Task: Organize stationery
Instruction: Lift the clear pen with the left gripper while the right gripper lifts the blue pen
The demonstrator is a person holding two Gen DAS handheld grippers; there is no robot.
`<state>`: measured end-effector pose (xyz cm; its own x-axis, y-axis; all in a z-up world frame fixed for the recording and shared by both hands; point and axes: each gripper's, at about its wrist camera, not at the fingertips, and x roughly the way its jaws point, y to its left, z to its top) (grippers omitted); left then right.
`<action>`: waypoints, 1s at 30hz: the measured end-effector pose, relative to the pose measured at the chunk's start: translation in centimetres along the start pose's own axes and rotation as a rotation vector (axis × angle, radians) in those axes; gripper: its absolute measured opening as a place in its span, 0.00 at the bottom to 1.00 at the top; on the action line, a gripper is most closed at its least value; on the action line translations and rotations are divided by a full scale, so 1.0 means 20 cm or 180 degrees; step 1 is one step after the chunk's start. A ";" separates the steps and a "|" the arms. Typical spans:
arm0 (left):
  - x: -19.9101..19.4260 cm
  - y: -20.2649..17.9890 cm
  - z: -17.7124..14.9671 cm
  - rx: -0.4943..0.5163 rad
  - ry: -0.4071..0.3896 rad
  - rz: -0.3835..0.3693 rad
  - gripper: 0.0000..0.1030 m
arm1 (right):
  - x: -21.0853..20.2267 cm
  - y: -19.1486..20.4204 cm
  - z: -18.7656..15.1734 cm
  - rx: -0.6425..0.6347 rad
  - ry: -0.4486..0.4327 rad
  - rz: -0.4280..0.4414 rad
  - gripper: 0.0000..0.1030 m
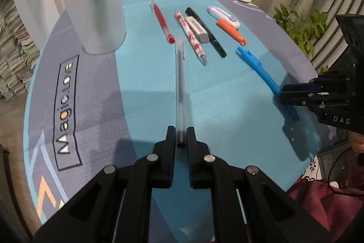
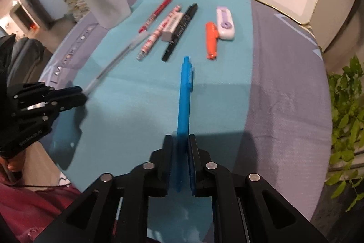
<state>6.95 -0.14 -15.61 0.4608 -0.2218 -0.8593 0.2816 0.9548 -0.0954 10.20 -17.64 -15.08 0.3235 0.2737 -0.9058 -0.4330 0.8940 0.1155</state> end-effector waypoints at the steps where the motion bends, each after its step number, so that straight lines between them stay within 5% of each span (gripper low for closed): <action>1: 0.01 0.00 0.02 -0.0027 -0.0011 -0.0007 0.07 | 0.00 0.00 0.01 0.0012 -0.0036 -0.0039 0.14; 5: 0.04 -0.02 0.14 -0.0044 -0.0149 0.0016 0.16 | -0.02 -0.02 0.10 0.0118 -0.0254 -0.0163 0.34; 8: 0.10 -0.03 0.22 -0.0058 -0.0133 0.0014 0.19 | 0.00 -0.01 0.17 0.0136 -0.0289 -0.0027 0.35; 17: 0.22 -0.02 0.32 -0.0025 -0.0001 0.0060 0.20 | 0.14 0.01 0.28 0.0075 -0.0092 -0.0197 0.35; 21: 0.25 -0.02 0.37 -0.0031 -0.0013 0.0055 0.31 | 0.16 -0.01 0.32 0.0081 -0.0116 -0.0229 0.35; 24: 0.27 -0.03 0.39 0.0031 -0.0048 0.0114 0.29 | 0.17 0.01 0.34 0.0012 -0.0110 -0.0417 0.14; 25: 0.28 -0.04 0.40 0.0075 -0.0057 0.0140 0.28 | 0.16 0.00 0.34 0.0016 -0.0108 -0.0397 0.14; 27: 0.28 -0.04 0.41 0.0113 -0.0077 0.0179 0.08 | 0.16 -0.01 0.35 0.0088 -0.0100 -0.0341 0.14; 30: 0.26 -0.02 0.42 0.0009 -0.0065 0.0061 0.10 | 0.11 -0.04 0.35 0.0196 -0.0152 -0.0220 0.14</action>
<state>16.41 -3.39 -15.84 0.4833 -0.2076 -0.8505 0.2749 0.9583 -0.0777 17.20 -15.21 -14.34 0.3911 0.2261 -0.8921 -0.3562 0.9310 0.0798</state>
